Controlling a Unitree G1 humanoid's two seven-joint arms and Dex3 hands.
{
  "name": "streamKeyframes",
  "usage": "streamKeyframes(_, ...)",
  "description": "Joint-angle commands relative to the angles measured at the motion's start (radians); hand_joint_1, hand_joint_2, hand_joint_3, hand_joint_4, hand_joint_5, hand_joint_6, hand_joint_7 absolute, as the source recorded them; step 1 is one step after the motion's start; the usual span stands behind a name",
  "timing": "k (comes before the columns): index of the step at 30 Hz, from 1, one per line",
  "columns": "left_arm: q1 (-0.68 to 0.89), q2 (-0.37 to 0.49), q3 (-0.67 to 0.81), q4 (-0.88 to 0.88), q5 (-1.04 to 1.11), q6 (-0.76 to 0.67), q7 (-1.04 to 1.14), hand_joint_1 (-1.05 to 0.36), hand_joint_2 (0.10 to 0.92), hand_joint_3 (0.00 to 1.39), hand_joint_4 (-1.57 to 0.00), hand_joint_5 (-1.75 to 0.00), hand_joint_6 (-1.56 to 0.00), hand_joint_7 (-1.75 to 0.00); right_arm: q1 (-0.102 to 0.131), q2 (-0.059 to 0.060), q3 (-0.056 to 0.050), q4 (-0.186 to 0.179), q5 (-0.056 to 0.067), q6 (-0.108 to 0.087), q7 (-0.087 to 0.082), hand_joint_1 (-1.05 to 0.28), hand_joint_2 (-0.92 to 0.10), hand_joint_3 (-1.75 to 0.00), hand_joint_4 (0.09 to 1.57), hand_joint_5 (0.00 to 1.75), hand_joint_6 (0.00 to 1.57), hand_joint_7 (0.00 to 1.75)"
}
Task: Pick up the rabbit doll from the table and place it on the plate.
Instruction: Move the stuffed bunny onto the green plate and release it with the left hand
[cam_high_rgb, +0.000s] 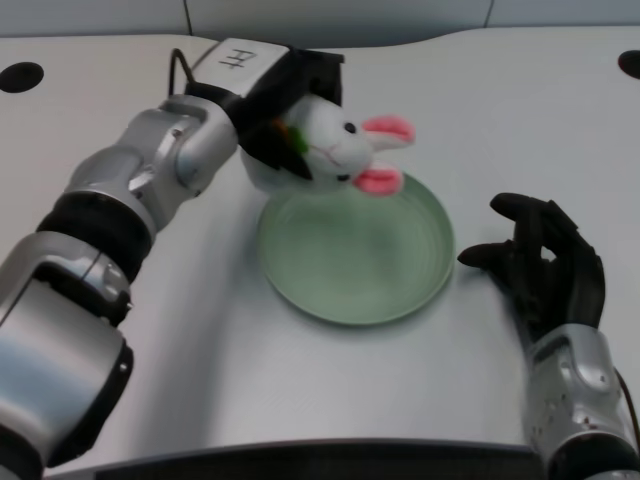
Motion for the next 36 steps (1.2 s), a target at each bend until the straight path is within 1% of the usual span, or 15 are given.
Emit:
streamKeyframes(1,-0.043,-0.055,-0.025,0.03,0.02,0.027,-0.005,-0.16,0.902,0.08,-0.89,-1.75,-0.66,-1.75,0.007,0.007,0.002,-0.003,0.002,-0.005,0.004,-0.41,-0.92,-0.46,0.78,1.35,0.7,1.09)
streamKeyframes(6,-0.05,-0.103,-0.045,0.059,0.024,0.019,-0.006,-0.17,0.92,0.12,-0.9,-1.75,-0.65,-1.75,0.013,0.009,-0.002,-0.013,0.014,-0.004,0.027,-0.42,-0.92,-0.44,0.77,1.34,0.7,1.09)
streamKeyframes(9,-0.047,-0.117,-0.056,0.074,0.028,0.01,-0.007,-0.12,0.896,0.13,-0.91,-1.75,-0.65,-1.75,0.015,0.01,-0.001,-0.015,0.012,-0.004,0.028,-0.42,-0.92,-0.45,0.77,1.34,0.69,1.09)
streamKeyframes(12,-0.04,-0.122,-0.064,0.086,0.031,0.008,-0.004,-0.08,0.859,0.13,-0.91,-1.75,-0.67,-1.75,0.015,0.011,-0.002,-0.018,0.014,0.005,0.028,-0.42,-0.92,-0.45,0.77,1.35,0.69,1.09)
streamKeyframes(15,-0.026,-0.133,-0.068,0.102,0.028,0.014,-0.008,-0.12,0.886,0.15,-0.92,-1.75,-0.67,-1.75,0.018,0.011,0.0,-0.02,0.01,-0.004,0.027,-0.42,-0.92,-0.46,0.76,1.34,0.68,1.09)
streamKeyframes(21,-0.017,-0.138,-0.073,0.114,0.028,0.01,-0.003,-0.15,0.889,0.16,-0.93,-1.75,-0.67,-1.75,0.02,0.013,0.0,-0.027,0.011,0.002,0.024,-0.42,-0.92,-0.45,0.77,1.35,0.69,1.09)
streamKeyframes(23,-0.004,-0.13,-0.088,0.124,0.041,0.001,0.004,-0.17,0.89,0.14,-0.85,-1.74,-0.65,-1.6,0.024,0.015,0.004,-0.04,0.004,0.01,0.008,-0.42,-0.92,-0.46,0.77,1.35,0.7,1.09)
streamKeyframes(26,-0.002,-0.127,-0.091,0.133,0.041,0.006,-0.014,-0.18,0.898,0.13,-0.85,-1.75,-0.61,-1.72,0.03,0.017,0.009,-0.056,0.001,0.017,-0.002,-0.41,-0.92,-0.48,0.78,1.35,0.7,1.09)
streamKeyframes(28,-0.008,-0.126,-0.091,0.137,0.039,0.016,-0.042,-0.3,0.851,0.09,-0.84,-1.75,-0.56,-1.74,0.032,0.017,0.013,-0.062,-0.001,0.021,-0.004,-0.41,-0.92,-0.48,0.77,1.35,0.7,1.09)
streamKeyframes(30,-0.009,-0.126,-0.091,0.136,0.04,0.019,-0.05,-0.33,0.839,0.08,-0.83,-1.75,-0.54,-1.75,0.034,0.016,0.015,-0.066,-0.001,0.024,-0.006,-0.41,-0.92,-0.48,0.76,1.35,0.7,1.09)
streamKeyframes(31,-0.018,-0.12,-0.1,0.138,0.048,0.025,-0.08,-0.41,0.837,0.07,-0.72,-1.6,-0.48,-1.58,0.033,0.017,0.013,-0.066,0.004,0.024,-0.001,-0.41,-0.92,-0.47,0.77,1.35,0.7,1.1)
streamKeyframes(32,-0.025,-0.115,-0.109,0.138,0.056,0.03,-0.106,-0.58,0.849,0.04,-0.56,-1.17,-0.47,-1.03,0.033,0.017,0.01,-0.064,0.009,0.023,0.003,-0.41,-0.92,-0.47,0.77,1.35,0.7,1.1)
streamKeyframes(33,-0.031,-0.11,-0.119,0.137,0.065,0.034,-0.123,-0.69,0.866,0.02,-0.48,-0.85,-0.5,-0.61,0.032,0.018,0.008,-0.062,0.012,0.023,0.006,-0.41,-0.92,-0.47,0.77,1.36,0.7,1.1)
streamKeyframes(34,-0.034,-0.106,-0.126,0.134,0.073,0.039,-0.135,-0.8,0.887,0.01,-0.38,-0.59,-0.48,-0.29,0.031,0.018,0.007,-0.059,0.014,0.022,0.007,-0.41,-0.92,-0.46,0.77,1.36,0.7,1.1)
streamKeyframes(36,-0.035,-0.101,-0.129,0.126,0.076,0.045,-0.147,-0.93,0.909,0.01,-0.21,-0.39,-0.35,-0.08,0.032,0.018,0.009,-0.063,0.01,0.029,-0.002,-0.41,-0.92,-0.45,0.77,1.35,0.7,1.1)
